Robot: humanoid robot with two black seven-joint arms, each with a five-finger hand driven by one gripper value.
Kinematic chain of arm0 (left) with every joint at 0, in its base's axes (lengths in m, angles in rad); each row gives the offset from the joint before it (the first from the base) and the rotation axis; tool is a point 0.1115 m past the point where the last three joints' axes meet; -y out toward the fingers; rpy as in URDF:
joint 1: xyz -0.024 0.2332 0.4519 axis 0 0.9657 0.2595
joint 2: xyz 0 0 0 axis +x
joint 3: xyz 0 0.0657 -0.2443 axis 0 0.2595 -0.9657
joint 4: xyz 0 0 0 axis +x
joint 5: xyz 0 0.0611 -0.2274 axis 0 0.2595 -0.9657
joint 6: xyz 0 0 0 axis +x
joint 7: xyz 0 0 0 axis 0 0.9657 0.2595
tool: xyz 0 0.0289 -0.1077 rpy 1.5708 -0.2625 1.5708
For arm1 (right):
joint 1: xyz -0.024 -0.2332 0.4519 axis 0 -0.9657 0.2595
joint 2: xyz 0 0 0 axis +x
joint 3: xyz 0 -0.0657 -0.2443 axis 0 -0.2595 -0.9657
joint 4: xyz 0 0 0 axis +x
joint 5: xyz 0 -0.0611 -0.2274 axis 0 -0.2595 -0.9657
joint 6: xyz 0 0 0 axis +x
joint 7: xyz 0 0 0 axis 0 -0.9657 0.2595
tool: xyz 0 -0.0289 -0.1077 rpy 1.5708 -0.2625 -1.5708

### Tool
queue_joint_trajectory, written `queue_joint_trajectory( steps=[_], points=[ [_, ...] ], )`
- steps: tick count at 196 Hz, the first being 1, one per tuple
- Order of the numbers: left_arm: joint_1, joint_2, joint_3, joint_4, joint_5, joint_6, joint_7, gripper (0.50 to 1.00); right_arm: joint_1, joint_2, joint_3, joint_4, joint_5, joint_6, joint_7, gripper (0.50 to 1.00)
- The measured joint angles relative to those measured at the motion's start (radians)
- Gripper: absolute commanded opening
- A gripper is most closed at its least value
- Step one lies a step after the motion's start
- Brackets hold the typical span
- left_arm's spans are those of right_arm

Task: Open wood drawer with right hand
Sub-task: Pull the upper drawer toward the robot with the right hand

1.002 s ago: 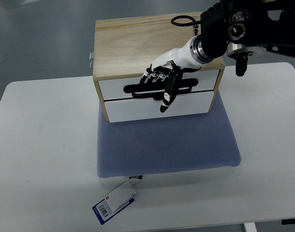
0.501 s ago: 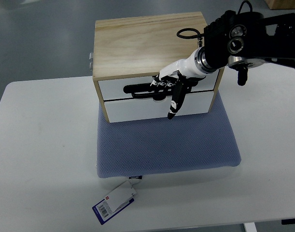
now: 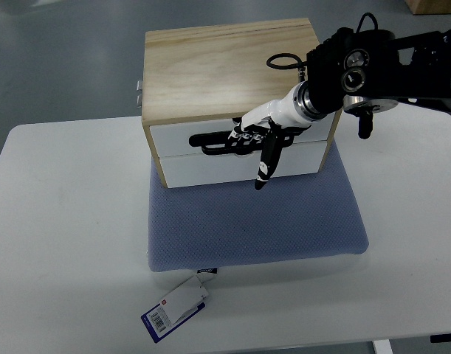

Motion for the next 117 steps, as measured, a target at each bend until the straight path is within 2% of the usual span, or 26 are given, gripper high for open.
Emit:
queue_joint_trajectory(
  steps=[73,117],
  points=[
    [0.0,0.0,0.0,0.0,0.0,0.0,0.0,1.0,0.014,-0.002,0.0,-0.001,0.013,0.027,-0.001,0.944],
    [0.0,0.0,-0.001,0.0,0.0,0.0,0.0,1.0,0.04,-0.015,0.003,0.022,0.041,0.103,-0.002,0.944]
  ],
)
